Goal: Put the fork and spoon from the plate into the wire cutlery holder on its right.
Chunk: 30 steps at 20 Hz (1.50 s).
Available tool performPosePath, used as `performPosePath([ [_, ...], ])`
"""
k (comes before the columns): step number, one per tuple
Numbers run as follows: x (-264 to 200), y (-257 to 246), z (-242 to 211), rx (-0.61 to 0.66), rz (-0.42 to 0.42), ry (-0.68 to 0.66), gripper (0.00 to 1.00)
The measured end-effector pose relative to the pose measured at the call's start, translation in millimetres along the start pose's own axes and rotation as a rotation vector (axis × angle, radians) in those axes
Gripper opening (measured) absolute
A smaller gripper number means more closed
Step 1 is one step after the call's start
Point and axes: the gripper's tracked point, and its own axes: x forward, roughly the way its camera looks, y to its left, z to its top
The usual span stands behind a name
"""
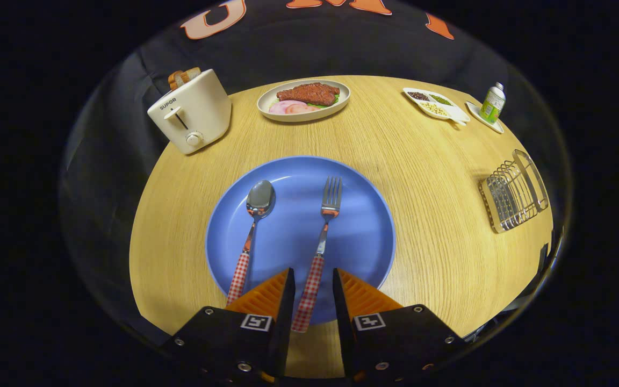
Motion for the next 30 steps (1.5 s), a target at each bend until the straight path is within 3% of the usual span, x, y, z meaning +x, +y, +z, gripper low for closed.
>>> performPosePath([
  [6,4,-3,4,0.011,0.001,-0.002,0.14],
  [8,-3,-9,10,-0.001,0.002,-0.021,0.09],
  [15,-53,-33,63,-0.091,0.058,-0.141,0.08],
  [21,-102,-90,103,-0.113,0.044,-0.264,0.08],
  [30,-142,-215,122,-0.087,-0.083,-0.259,0.08],
])
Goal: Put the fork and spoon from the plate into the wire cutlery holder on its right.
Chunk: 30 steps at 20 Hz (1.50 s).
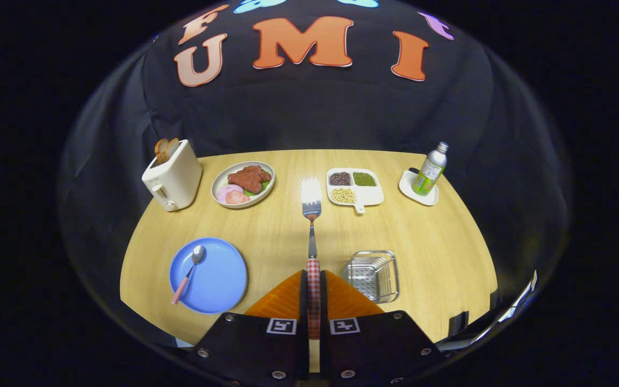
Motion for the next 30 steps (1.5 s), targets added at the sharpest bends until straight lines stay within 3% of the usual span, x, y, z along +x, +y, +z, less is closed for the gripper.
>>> performPosePath([
  [6,0,-57,-25,-0.052,-0.033,0.135,0.08],
  [14,-4,-88,-58,-0.123,-0.016,0.377,0.08],
  [20,-7,-77,-76,-0.126,0.051,0.527,0.08],
  [30,11,-75,-84,-0.067,0.093,0.734,0.09],
])
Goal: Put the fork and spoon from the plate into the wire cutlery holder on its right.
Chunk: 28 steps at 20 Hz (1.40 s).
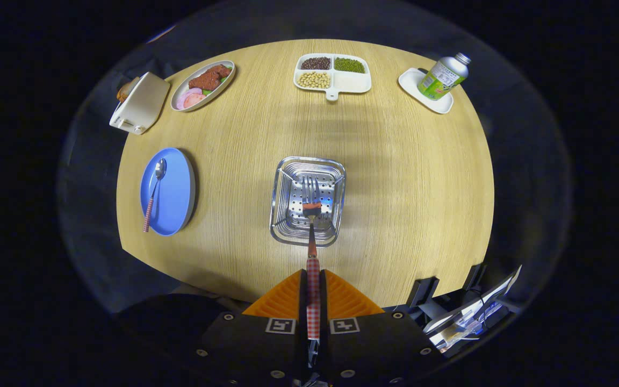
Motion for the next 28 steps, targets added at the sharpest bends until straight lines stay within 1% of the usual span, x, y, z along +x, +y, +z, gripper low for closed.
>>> performPosePath([
  [6,17,-7,11,0.011,-0.015,0.086,0.09],
  [9,24,-8,20,0.037,-0.011,0.09,0.09],
  [12,26,-9,30,0.053,-0.031,0.056,0.12],
  [15,25,-4,34,0.091,-0.015,0.035,0.12],
  [21,24,7,12,0.102,0.01,0.057,0.13],
  [25,22,5,19,0.184,0.029,0.037,0.12],
  [28,21,5,19,0.195,0.041,0.047,0.13],
])
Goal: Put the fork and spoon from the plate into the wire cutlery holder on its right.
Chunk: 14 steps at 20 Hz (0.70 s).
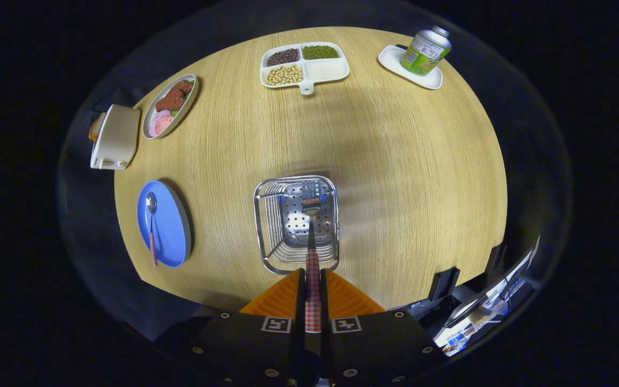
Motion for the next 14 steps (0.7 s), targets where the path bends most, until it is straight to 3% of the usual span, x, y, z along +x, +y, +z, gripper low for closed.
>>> performPosePath([
  [3,-3,6,-9,-0.038,0.022,0.032,0.13],
  [10,-8,6,1,0.021,0.061,0.05,0.13],
  [14,-7,6,21,0.075,0.066,-0.026,0.14],
])
